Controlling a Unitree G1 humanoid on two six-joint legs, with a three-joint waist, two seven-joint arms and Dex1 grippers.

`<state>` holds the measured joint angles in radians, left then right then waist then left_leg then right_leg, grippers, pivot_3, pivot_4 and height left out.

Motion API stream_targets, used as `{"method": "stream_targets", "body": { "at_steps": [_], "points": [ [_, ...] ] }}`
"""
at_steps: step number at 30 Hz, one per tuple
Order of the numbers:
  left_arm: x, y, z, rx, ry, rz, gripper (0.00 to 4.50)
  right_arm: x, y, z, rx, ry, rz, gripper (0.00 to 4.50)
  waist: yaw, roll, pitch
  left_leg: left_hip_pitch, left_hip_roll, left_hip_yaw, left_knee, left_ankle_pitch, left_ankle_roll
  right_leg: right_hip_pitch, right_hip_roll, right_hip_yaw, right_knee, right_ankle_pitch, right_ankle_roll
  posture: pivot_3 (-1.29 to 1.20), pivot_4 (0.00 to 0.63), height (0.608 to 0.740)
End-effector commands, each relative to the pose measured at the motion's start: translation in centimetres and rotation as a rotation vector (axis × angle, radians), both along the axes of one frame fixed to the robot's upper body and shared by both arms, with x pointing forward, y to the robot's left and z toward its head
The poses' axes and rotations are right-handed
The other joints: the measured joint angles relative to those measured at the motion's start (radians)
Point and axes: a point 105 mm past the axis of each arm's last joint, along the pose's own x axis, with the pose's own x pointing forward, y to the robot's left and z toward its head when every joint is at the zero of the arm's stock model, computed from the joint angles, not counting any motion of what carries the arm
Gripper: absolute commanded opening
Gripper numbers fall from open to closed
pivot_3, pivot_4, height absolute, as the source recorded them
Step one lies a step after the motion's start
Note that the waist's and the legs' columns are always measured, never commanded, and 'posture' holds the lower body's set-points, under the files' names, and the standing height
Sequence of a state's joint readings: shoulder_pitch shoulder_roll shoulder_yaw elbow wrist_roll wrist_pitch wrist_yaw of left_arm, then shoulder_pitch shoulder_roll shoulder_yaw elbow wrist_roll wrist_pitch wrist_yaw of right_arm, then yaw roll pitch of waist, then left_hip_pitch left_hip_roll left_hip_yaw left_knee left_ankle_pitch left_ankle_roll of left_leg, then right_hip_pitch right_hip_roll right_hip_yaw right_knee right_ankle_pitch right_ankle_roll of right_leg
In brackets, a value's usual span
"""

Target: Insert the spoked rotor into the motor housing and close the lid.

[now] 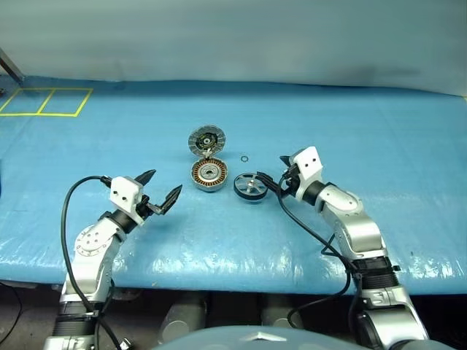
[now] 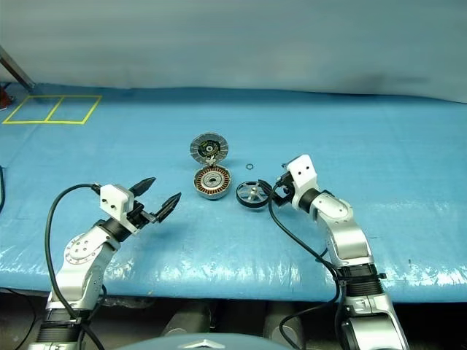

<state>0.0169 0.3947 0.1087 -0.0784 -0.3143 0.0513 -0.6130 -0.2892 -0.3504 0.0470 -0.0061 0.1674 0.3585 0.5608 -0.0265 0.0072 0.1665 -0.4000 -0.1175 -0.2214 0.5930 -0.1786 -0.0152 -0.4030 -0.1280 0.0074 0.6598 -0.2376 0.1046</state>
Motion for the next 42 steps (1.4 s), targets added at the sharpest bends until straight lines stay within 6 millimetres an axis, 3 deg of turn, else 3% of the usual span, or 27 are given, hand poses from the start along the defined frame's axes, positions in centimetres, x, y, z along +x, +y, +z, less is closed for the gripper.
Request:
{"method": "stream_targets", "body": {
  "at_steps": [1,21,32,35,38,42],
  "points": [
    [0.0,0.5,1.5,0.004,-0.047,0.001,4.50,-0.4,0.8,1.3,0.009,-0.055,0.037,4.44,0.000,0.000,0.000,0.000,0.000,0.000,0.000,0.000,0.000,0.000,0.000,0.000,0.000,0.000,0.000,0.00,0.150,0.740],
    [-0.9,1.8,2.9,0.010,-0.060,0.005,4.50,-0.8,3.2,2.5,0.030,-0.085,0.149,4.44,0.001,-0.002,0.000,0.000,0.005,0.010,0.000,-0.001,0.001,-0.005,0.003,0.006,0.000,0.004,-0.002,0.00,0.150,0.740],
    [-0.7,-1.5,2.2,-0.041,-0.042,-0.050,4.50,-0.8,1.2,2.1,-0.017,-0.085,0.099,4.44,0.008,-0.002,0.000,0.000,0.005,0.011,0.001,-0.001,0.001,-0.005,0.003,0.007,0.000,0.004,-0.002,0.00,0.150,0.740],
    [-0.2,-2.4,2.3,-0.045,-0.046,-0.086,4.50,-1.1,1.7,2.5,-0.030,-0.088,0.138,4.44,0.008,-0.003,0.000,-0.001,0.006,0.012,0.002,-0.001,0.001,-0.005,0.003,0.007,0.000,0.005,-0.002,0.00,0.150,0.740],
    [0.1,-2.6,1.9,-0.042,-0.037,-0.087,4.50,-1.6,2.7,2.1,-0.231,-0.088,0.286,4.44,0.005,-0.003,0.000,-0.001,0.006,0.013,0.002,-0.001,0.001,-0.005,0.004,0.007,0.000,0.006,-0.002,0.00,0.150,0.740],
    [-0.1,-2.7,1.3,-0.045,-0.016,-0.094,4.50,-1.9,5.1,3.4,-0.457,-0.134,0.546,4.44,-0.007,-0.004,0.001,0.000,0.006,0.018,0.003,-0.001,0.001,-0.007,0.004,0.008,-0.001,0.007,-0.001,0.00,0.150,0.740]
  ]
}}
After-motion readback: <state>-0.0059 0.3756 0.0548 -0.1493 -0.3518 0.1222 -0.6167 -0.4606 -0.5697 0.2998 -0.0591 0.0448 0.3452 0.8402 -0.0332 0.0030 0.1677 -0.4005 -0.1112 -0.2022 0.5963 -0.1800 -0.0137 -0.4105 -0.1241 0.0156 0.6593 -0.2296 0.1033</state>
